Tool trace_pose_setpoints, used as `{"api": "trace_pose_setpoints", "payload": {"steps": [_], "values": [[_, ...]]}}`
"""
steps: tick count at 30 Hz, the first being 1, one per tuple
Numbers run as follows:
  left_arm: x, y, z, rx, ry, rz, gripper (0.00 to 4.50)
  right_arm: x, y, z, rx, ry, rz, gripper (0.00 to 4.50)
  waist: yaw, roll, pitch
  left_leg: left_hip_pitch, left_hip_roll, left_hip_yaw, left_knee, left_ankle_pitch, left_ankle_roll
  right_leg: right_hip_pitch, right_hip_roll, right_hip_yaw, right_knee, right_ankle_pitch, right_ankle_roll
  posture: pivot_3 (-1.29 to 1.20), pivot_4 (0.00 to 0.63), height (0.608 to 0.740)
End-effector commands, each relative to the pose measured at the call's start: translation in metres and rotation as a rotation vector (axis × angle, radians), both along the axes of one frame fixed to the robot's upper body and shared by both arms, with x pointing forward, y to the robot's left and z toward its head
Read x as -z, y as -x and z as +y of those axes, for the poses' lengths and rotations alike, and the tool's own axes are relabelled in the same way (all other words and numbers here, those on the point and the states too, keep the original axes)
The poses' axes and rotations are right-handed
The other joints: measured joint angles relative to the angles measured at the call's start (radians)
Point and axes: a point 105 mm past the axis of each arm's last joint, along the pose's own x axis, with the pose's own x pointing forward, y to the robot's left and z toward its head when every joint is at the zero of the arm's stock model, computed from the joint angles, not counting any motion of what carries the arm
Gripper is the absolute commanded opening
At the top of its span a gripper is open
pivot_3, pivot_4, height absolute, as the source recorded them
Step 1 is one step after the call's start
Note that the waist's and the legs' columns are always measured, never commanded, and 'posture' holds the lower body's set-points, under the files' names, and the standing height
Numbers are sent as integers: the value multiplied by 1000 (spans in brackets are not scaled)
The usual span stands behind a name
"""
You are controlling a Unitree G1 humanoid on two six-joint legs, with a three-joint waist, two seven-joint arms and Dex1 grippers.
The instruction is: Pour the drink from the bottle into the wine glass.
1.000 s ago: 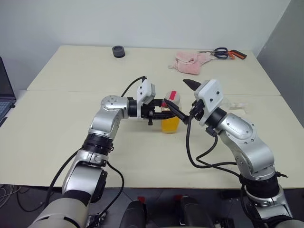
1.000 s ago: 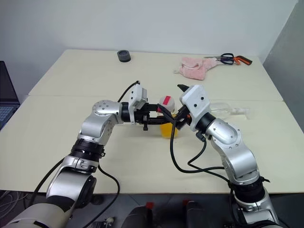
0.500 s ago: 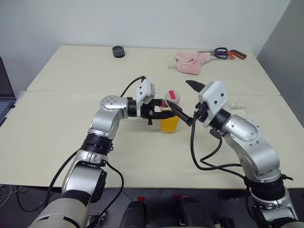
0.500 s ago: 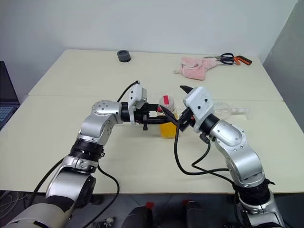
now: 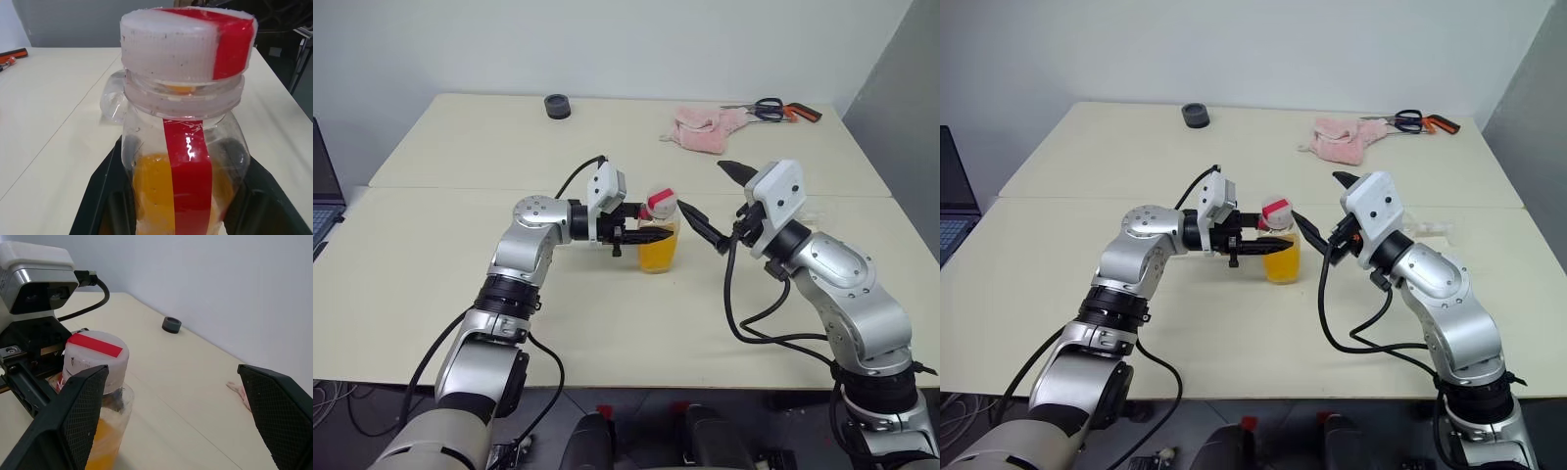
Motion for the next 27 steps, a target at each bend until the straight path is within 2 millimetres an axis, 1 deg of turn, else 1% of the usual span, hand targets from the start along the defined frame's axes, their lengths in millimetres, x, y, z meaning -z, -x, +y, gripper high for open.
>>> {"api": "trace_pose_setpoints", "payload": {"steps": [1, 11, 16, 20, 27], "values": [[-14, 3, -2, 23, 26, -55, 1706, -7, 4, -1, -11, 0, -27, 4500, 0, 0, 0, 0, 0, 0, 0, 0, 0, 0, 0, 0, 0, 0, 0, 0, 150, 740], [-15, 2, -1, 16, 30, -58, 1706, -3, 13, 4, -68, 11, 2, 4500, 0, 0, 0, 0, 0, 0, 0, 0, 0, 0, 0, 0, 0, 0, 0, 0, 150, 740], [-15, 1, -1, 16, 31, -58, 1706, -6, 15, 9, -89, -5, 0, 4500, 0, 0, 0, 0, 0, 0, 0, 0, 0, 0, 0, 0, 0, 0, 0, 0, 150, 740], [-15, 1, -1, 17, 31, -59, 1706, -8, 21, 17, -139, -33, 7, 4500, 0, 0, 0, 0, 0, 0, 0, 0, 0, 0, 0, 0, 0, 0, 0, 0, 150, 740], [-15, 1, -3, 19, 33, -60, 1706, -8, 17, 20, -125, -16, -5, 4500, 0, 0, 0, 0, 0, 0, 0, 0, 0, 0, 0, 0, 0, 0, 0, 0, 150, 740]]}}
